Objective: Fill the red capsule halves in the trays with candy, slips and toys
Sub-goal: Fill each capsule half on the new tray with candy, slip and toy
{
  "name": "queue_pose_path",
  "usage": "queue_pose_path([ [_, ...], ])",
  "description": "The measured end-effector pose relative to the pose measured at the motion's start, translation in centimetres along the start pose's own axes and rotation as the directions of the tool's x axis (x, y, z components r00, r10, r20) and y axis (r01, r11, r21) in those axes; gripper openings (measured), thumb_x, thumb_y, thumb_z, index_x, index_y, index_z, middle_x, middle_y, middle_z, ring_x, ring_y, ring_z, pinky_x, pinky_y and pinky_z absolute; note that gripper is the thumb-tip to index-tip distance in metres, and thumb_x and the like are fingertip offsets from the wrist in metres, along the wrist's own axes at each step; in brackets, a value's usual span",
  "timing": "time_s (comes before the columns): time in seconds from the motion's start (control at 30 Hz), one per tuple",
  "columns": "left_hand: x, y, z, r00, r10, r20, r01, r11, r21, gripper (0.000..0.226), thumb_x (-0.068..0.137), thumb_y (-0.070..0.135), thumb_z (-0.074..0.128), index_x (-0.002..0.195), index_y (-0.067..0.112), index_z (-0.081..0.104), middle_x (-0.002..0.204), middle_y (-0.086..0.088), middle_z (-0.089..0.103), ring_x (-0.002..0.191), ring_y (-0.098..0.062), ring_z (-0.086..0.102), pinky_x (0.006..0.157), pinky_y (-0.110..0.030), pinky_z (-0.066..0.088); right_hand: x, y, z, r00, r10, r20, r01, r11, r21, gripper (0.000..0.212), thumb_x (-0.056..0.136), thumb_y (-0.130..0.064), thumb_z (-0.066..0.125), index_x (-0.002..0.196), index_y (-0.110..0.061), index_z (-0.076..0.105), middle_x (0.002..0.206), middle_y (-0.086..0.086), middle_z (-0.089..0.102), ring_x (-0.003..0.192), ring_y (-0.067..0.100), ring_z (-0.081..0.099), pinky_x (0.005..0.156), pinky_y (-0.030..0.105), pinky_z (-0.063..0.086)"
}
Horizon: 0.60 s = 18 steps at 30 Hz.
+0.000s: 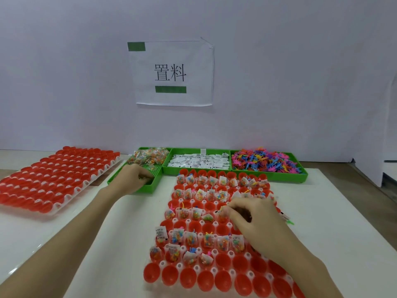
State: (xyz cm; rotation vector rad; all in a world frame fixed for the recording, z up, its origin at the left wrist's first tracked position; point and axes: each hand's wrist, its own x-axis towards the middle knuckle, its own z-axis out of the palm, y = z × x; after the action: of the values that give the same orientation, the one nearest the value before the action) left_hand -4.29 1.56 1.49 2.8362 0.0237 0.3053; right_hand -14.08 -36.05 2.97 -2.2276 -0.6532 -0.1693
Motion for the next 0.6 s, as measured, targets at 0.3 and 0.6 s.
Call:
queue_pose_path([
  [0.3, 0.9, 1.6, -0.2, 0.996, 0.085, 0.013, -0.086, 0.978, 0.191, 0.019, 0.088, 0.002, 0.071, 0.098, 0.015, 0.080, 0.102, 0.001, 0.078, 0.088, -0.012, 0.068, 0.088, -0.031, 0.058, 0.2, 0.6, 0.0, 1.000, -0.009, 0.000, 0.009, 1.000, -0.030, 0.029, 0.101, -0.040, 0.056, 0.083, -0.025, 0.073, 0.061, -0.005, 0.062, 0.061, 0.008, 0.058, 0.071, 0.007, 0.032],
  [0.6, -0.8, 2.4, 0.9, 0.973, 0.134, -0.188, -0.051, 0.919, 0.391, 0.027, 0.091, -0.004, 0.060, 0.113, 0.009, 0.068, 0.101, -0.010, 0.075, 0.101, -0.031, 0.065, 0.089, -0.041, 0.053, 0.0, 0.3, 0.2, 1.000, 0.000, 0.007, 0.000, 1.000, -0.031, 0.024, 0.101, -0.039, 0.058, 0.086, -0.029, 0.074, 0.059, -0.011, 0.059, 0.062, 0.006, 0.058, 0.063, 0.015, 0.044],
])
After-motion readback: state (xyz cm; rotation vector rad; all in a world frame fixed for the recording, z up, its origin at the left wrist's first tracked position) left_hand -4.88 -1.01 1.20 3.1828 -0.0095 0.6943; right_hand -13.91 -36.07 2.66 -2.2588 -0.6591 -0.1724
